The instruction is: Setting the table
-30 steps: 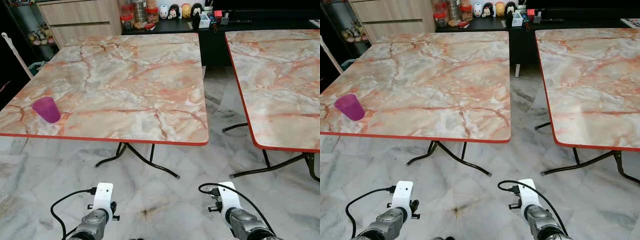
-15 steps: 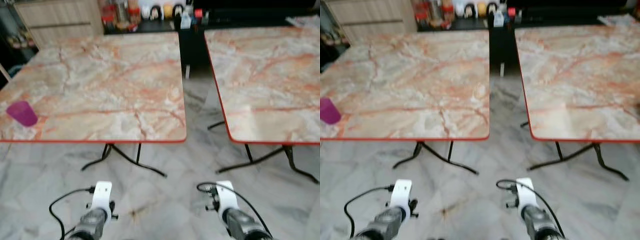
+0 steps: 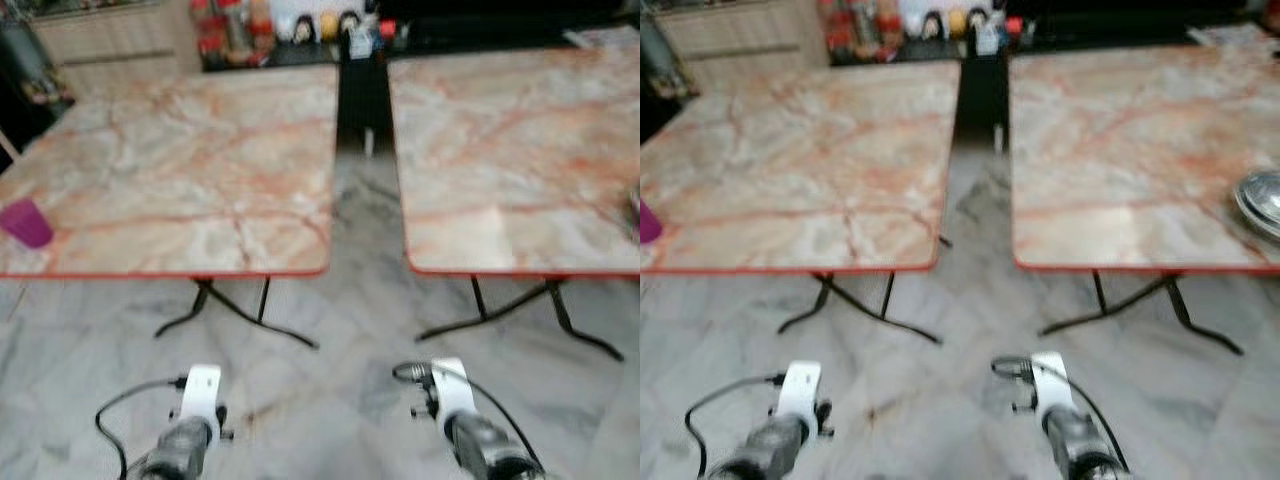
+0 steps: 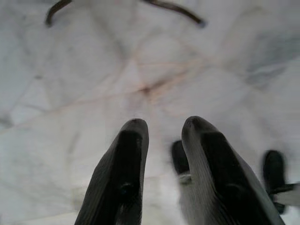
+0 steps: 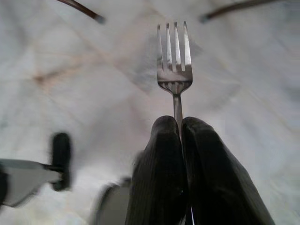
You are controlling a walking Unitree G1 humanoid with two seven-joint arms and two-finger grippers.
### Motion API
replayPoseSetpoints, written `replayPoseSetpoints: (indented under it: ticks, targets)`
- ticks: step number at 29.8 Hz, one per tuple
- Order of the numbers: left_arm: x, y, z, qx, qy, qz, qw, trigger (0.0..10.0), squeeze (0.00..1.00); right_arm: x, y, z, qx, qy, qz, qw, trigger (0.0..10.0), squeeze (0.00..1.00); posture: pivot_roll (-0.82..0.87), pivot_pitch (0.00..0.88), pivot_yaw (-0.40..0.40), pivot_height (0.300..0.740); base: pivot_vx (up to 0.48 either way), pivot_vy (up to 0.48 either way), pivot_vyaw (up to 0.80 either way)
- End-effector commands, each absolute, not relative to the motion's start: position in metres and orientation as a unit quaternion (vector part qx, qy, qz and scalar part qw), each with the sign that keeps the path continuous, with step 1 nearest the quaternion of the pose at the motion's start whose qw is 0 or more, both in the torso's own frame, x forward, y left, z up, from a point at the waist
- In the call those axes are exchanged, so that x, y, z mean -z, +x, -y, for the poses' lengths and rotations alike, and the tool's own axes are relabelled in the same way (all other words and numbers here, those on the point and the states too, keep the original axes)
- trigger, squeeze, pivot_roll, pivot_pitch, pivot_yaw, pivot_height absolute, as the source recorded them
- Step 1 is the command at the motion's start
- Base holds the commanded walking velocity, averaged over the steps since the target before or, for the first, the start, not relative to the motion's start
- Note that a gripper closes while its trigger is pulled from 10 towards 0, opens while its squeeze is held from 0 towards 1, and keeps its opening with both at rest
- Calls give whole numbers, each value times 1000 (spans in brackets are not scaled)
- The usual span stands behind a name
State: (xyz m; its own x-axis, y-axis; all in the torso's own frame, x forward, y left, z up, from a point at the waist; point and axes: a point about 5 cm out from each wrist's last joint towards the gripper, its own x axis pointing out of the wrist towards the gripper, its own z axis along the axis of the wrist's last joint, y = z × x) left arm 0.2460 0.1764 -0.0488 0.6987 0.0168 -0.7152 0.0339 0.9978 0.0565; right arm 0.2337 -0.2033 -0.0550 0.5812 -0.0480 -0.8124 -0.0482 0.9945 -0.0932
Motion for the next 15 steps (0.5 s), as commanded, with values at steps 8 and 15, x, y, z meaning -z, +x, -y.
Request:
replayPoseSetpoints:
  ticks: [8, 15]
  targets:
    - [51, 242, -187, -8, 37, -399, 916, 10000, 0, 55, 237, 192, -28, -64, -454, 888, 10000, 0, -41, 58, 67, 740, 337, 0, 0]
    - [51, 242, -188, -11, 36, -400, 916, 10000, 0, 55, 237, 192, -23, -56, -454, 889, 10000, 0, -38, 66, 65, 740, 433, 0, 0]
